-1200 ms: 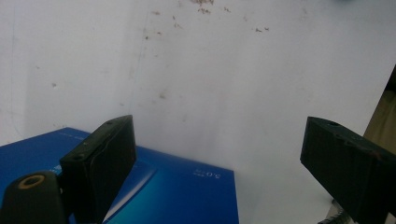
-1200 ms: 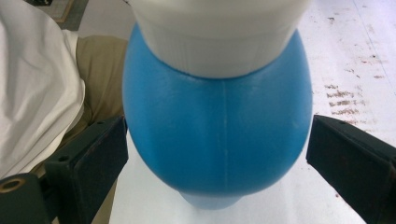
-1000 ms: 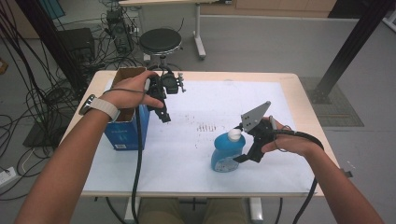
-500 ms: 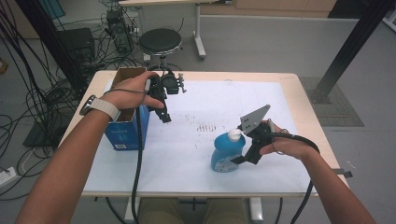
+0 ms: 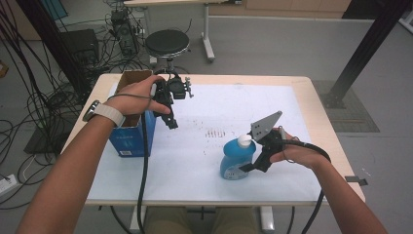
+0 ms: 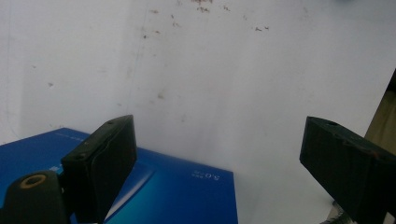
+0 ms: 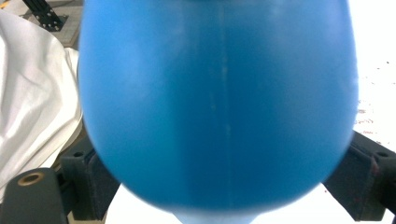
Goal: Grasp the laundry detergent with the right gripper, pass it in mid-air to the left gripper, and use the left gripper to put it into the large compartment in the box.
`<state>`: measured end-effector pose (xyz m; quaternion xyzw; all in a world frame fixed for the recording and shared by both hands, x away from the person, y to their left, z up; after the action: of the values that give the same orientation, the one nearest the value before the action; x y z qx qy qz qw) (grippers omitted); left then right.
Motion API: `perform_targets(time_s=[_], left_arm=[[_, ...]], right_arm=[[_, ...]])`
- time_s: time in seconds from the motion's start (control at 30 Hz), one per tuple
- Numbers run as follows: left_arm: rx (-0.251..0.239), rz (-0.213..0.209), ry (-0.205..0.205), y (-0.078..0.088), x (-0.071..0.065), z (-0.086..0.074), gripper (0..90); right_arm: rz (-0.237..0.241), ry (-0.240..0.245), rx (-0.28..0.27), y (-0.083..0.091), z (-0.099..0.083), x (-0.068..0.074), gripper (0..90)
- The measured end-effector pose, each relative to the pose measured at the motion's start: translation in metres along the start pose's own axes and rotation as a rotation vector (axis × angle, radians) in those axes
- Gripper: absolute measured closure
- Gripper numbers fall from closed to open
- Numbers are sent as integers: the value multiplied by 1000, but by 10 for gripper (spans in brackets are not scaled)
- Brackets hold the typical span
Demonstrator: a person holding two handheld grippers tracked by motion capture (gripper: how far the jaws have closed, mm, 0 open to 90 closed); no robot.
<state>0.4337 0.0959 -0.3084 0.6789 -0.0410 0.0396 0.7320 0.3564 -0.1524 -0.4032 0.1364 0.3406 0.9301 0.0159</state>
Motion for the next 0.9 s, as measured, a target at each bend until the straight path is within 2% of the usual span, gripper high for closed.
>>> perform_targets(time_s=[0.9], left_arm=[[1, 2, -4, 0, 1, 0, 116]], right_arm=[[3, -9, -48, -6, -5, -4, 152]])
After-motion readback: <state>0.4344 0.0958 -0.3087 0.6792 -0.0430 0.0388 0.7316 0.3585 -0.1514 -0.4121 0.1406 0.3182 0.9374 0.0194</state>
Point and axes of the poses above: each handheld gripper's, and its own axes: y roughly backward along the jaws, z roughly out of its top, x roughly to its left, the point moved 6 cm from there along -y, roughly forward along the jaws, and after that the axes turned 14 degrees about -y, right-handed, at the moved point
